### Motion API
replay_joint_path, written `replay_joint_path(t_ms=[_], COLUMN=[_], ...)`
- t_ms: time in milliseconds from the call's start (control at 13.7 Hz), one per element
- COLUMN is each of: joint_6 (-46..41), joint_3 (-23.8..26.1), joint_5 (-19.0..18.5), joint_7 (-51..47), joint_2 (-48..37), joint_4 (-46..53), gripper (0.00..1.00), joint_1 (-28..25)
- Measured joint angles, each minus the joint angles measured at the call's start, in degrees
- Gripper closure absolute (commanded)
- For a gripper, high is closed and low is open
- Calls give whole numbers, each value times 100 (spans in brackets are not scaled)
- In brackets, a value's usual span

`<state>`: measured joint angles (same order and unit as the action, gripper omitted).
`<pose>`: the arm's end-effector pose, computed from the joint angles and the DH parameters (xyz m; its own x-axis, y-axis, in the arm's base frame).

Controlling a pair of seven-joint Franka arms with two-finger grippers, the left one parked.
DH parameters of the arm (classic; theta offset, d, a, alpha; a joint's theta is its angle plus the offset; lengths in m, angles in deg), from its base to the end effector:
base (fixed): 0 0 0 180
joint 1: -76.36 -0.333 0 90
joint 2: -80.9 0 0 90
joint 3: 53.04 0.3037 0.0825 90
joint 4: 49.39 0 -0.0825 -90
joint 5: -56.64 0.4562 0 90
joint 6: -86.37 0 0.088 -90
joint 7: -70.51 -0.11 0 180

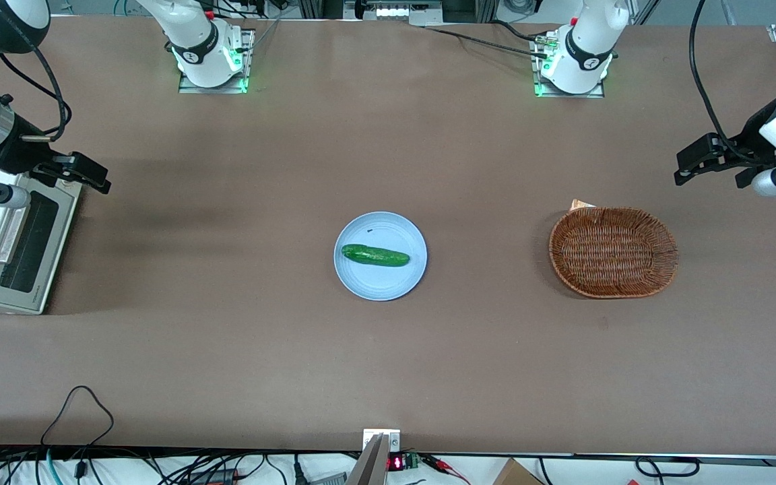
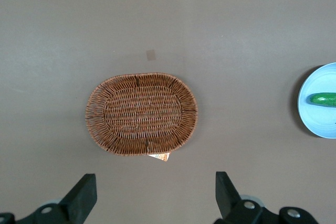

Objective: Open oven door with right arm only
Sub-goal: 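Move the right gripper toward the toaster oven's door handle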

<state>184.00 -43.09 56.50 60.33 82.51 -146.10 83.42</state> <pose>0.6402 0.0310 0.5391 0.9919 -0.1266 -0.0119 -0.1266 -0.9920 -0.0003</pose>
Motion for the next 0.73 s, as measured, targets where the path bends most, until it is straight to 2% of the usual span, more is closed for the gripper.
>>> replay_joint_path(t_ms=[730], joint_6=[-201], joint_3=[0], joint_5=[0], joint_7=[-5], joint_2=[12], joint_4=[40], gripper=[0], joint_1=[-7])
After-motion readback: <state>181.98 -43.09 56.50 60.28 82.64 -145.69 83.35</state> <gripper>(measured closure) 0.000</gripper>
